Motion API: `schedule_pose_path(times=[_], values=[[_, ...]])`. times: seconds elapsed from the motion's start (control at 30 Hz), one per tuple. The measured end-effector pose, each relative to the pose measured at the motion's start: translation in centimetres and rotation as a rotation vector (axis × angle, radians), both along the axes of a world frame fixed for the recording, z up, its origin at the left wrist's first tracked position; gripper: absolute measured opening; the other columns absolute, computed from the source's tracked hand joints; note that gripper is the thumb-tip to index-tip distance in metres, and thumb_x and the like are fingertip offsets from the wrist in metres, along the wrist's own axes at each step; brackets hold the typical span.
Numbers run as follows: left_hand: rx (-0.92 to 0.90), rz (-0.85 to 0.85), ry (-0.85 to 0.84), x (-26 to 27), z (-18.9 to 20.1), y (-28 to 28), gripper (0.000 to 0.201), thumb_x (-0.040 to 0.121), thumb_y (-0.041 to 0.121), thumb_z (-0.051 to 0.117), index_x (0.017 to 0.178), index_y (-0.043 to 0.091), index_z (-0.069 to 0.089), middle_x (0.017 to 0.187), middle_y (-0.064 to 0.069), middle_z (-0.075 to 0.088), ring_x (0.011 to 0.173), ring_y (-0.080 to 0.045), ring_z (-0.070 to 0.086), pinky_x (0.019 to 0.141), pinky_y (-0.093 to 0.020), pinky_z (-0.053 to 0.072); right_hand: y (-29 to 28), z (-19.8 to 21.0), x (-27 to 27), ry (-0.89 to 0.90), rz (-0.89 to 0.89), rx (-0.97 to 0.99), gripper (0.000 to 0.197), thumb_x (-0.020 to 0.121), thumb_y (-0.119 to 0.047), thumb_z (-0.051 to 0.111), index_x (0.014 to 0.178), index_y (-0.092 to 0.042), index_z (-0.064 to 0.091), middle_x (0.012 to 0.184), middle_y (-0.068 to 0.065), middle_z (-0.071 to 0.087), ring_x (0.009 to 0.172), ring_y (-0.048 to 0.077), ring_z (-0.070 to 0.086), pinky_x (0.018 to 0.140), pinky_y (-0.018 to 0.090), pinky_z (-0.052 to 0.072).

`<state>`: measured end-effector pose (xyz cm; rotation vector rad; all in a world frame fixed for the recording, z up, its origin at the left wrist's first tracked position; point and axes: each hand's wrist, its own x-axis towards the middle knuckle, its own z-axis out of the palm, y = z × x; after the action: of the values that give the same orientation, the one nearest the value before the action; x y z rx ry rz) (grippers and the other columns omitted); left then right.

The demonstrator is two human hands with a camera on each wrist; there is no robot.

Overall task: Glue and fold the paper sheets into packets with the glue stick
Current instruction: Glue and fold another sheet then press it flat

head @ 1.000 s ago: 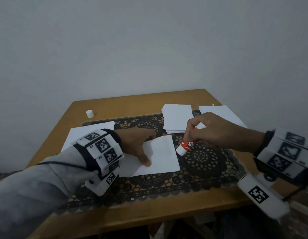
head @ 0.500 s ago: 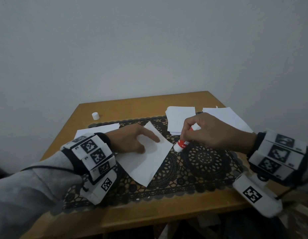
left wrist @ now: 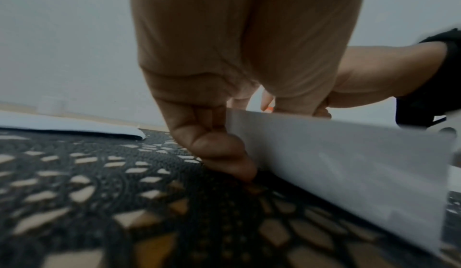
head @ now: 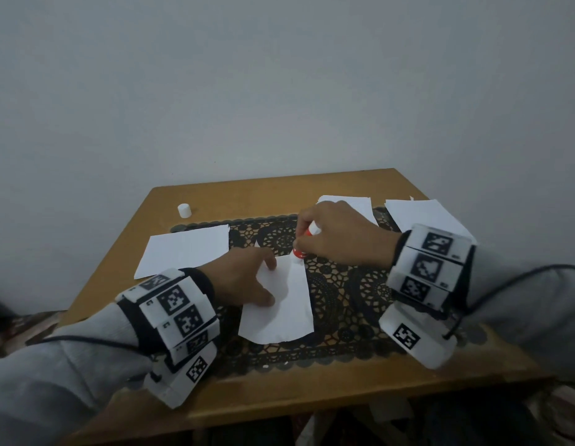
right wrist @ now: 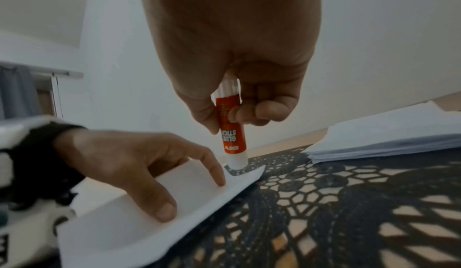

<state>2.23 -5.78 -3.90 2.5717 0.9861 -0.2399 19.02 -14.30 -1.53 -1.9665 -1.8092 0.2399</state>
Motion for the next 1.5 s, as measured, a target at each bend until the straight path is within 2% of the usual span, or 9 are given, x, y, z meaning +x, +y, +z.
schedule_pose_path(times=[0.2,0.33,0.5,0.7,0.8,1.2,1.33,1.4,1.5], values=[[0.011,-0.029,0.002,0.1,0.0,0.1,0.055,0.081,0.035,0.073,0.127,0.023,0.046,0.124,-0.001,0.051,0.097,-0.014,0.044,0.079,-0.024,0.037,1.5,-1.7,-0.6,-0.080,0.003,-0.049,0.016,0.088,-0.028,0.065,0.088,-0.012,0.067,0.087,-0.006,0.056,0.069,0.004,0.047,0.056,0.019,0.031],[0.003,-0.034,-0.001,0.1,-0.1,0.3,0.053,0.082,0.035,0.072,0.127,0.023,0.046,0.125,-0.001,0.051,0.099,-0.014,0.044,0.080,-0.024,0.037,1.2,-1.4,-0.8,-0.067,0.005,-0.091,0.017,0.086,-0.029,0.066,0.082,-0.012,0.066,0.086,-0.005,0.060,0.076,0.013,0.057,0.066,0.029,0.046],[0.003,-0.033,0.001,0.2,0.1,0.2,0.053,0.082,0.035,0.072,0.126,0.023,0.046,0.126,-0.001,0.051,0.099,-0.014,0.044,0.082,-0.025,0.040,0.1,-1.1,-1.1,-0.042,0.039,-0.136,0.016,0.085,-0.029,0.067,0.077,-0.015,0.066,0.086,0.001,0.068,0.079,0.016,0.063,0.075,0.038,0.054],[0.017,-0.029,0.000,0.0,0.1,0.1,0.053,0.081,0.035,0.073,0.126,0.023,0.046,0.128,-0.001,0.050,0.099,-0.014,0.044,0.086,-0.027,0.043,-1.7,-0.7,-1.9,-0.007,0.084,-0.179,0.016,0.085,-0.030,0.068,0.080,-0.015,0.069,0.089,-0.006,0.063,0.080,0.010,0.057,0.071,0.029,0.048],[0.017,-0.028,0.001,0.0,0.1,0.1,0.053,0.081,0.035,0.073,0.126,0.023,0.047,0.128,-0.001,0.050,0.100,-0.014,0.043,0.085,-0.026,0.041,-2.5,-0.7,-2.5,-0.001,0.098,-0.215,0.017,0.084,-0.031,0.069,0.081,-0.014,0.069,0.089,-0.002,0.065,0.081,0.013,0.060,0.075,0.036,0.053],[0.007,-0.016,-0.023,0.0,-0.4,0.4,0.051,0.080,0.034,0.073,0.124,0.024,0.049,0.130,0.002,0.050,0.108,-0.015,0.046,0.090,-0.026,0.041,-4.6,-0.2,-3.4,0.038,0.123,-0.301,0.016,0.085,-0.032,0.067,0.085,-0.016,0.070,0.087,-0.002,0.068,0.084,0.017,0.063,0.082,0.041,0.056],[0.079,-0.005,-0.292,0.1,0.2,1.2,0.028,0.082,0.019,0.071,0.109,0.022,0.063,0.123,0.004,0.057,0.108,-0.014,0.050,0.088,-0.023,0.039,-4.5,-0.2,-3.2,0.041,0.133,-0.312,0.017,0.085,-0.032,0.067,0.087,-0.016,0.072,0.089,-0.002,0.069,0.083,0.016,0.064,0.081,0.041,0.057],[0.021,0.023,-0.496,0.1,1.3,1.9,0.022,0.079,0.007,0.069,0.096,0.021,0.069,0.111,0.003,0.064,0.099,-0.013,0.055,0.090,-0.032,0.048,-4.5,-0.2,-3.1,0.052,0.147,-0.332,0.017,0.084,-0.031,0.067,0.087,-0.016,0.073,0.088,-0.002,0.070,0.084,0.017,0.065,0.081,0.041,0.057],[-0.080,-0.028,-0.520,-0.1,3.0,2.8,0.028,0.074,-0.004,0.068,0.089,0.019,0.072,0.099,-0.001,0.070,0.094,-0.017,0.061,0.088,-0.039,0.051,-4.7,0.0,-2.9,0.045,0.184,-0.359,0.013,0.085,-0.031,0.067,0.084,-0.019,0.072,0.087,-0.008,0.068,0.084,0.014,0.063,0.083,0.036,0.056]])
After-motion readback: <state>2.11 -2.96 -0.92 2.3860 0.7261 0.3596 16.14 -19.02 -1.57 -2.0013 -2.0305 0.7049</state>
